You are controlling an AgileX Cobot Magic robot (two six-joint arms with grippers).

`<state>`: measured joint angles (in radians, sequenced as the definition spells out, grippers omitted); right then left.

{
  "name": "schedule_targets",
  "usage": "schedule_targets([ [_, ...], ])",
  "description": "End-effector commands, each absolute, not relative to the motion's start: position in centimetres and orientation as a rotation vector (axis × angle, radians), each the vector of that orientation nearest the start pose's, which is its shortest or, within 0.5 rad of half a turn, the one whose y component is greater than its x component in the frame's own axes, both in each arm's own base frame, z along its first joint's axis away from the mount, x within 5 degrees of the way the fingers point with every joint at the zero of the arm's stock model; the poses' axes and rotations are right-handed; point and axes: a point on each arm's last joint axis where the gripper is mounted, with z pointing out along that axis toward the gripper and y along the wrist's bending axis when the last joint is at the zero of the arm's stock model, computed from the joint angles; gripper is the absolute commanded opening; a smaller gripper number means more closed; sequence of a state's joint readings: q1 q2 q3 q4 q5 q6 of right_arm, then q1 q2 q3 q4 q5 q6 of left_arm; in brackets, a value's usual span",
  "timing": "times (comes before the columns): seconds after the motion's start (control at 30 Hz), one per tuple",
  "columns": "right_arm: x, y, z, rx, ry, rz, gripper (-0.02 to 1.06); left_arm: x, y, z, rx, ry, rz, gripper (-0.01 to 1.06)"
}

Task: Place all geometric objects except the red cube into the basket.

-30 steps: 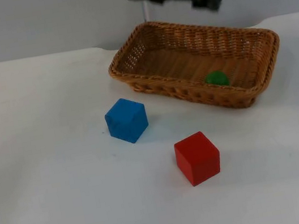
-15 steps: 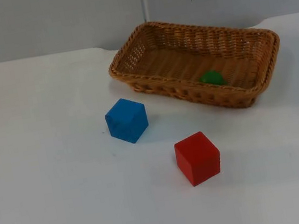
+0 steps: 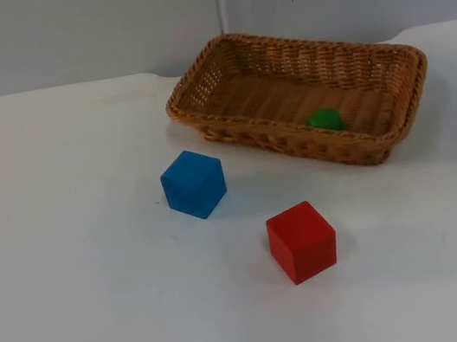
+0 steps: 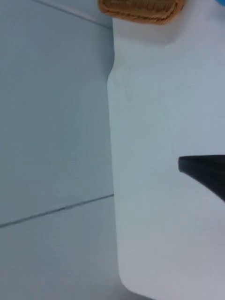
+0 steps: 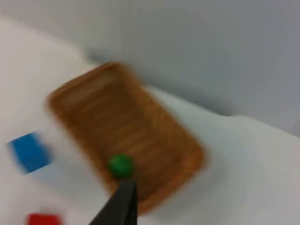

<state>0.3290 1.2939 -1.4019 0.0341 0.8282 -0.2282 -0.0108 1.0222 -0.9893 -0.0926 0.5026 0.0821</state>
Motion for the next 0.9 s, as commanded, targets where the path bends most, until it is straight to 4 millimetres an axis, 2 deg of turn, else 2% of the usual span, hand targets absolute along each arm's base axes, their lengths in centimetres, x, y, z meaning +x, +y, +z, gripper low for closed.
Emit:
schedule_targets([
  [0.0,27.5,12.3,40.6,-0.683,2.095,0.140,1.03,21.2,-0.3,38.1,0.015,2.027,-0.046,1.04],
  [0.07,29.3,17.2,37.9,-0.806,2.083,0.196,1.03,20.9,-0.3,37.9,0.028,2.060,-0.030,1.04],
  [0.13,30.9,21.1,35.7,-0.889,2.099,0.232,1.03,20.7,-0.3,37.8,0.031,2.077,-0.028,1.04],
  [0.17,30.9,21.1,35.7,-0.889,2.099,0.232,1.03,20.7,-0.3,37.8,0.031,2.077,-0.028,1.04],
  [0.23,32.5,24.1,33.5,-0.955,2.116,0.259,1.03,20.6,-0.3,37.7,0.032,2.086,-0.028,1.04],
  [0.33,35.1,27.3,29.7,-1.035,2.219,0.334,1.03,20.6,-0.3,37.7,0.033,2.087,-0.026,1.04],
  [0.37,35.1,27.3,29.7,-1.035,2.219,0.334,1.03,20.6,-0.3,37.7,0.033,2.087,-0.026,1.04],
  [0.4,35.7,28.1,28.7,-1.069,2.253,0.334,1.03,20.6,-0.2,37.7,0.035,2.087,-0.022,1.04],
  [0.43,36.5,29.5,26.7,-1.139,2.289,0.305,1.03,20.6,-0.2,37.7,0.040,2.087,-0.012,1.04],
  [0.5,37.0,31.1,24.5,-1.199,2.296,0.261,1.03,20.6,-0.1,37.7,0.046,2.088,0.001,1.04],
  [0.53,37.0,31.1,24.5,-1.199,2.296,0.261,1.03,20.6,-0.1,37.7,0.046,2.088,0.001,1.04],
  [0.67,37.6,32.5,20.1,-1.222,2.353,0.255,1.03,20.6,-0.1,37.7,0.046,2.082,0.003,1.04],
  [0.7,37.6,32.5,20.1,-1.222,2.353,0.255,1.03,20.6,-0.1,37.7,0.046,2.082,0.003,1.04],
  [0.77,37.9,32.7,18.0,-1.233,2.377,0.243,1.03,20.7,-0.1,37.8,0.046,2.080,0.003,1.04],
  [0.87,38.5,32.9,16.3,-1.238,2.364,0.210,1.03,20.7,-0.1,37.8,0.046,2.080,0.003,1.04],
])
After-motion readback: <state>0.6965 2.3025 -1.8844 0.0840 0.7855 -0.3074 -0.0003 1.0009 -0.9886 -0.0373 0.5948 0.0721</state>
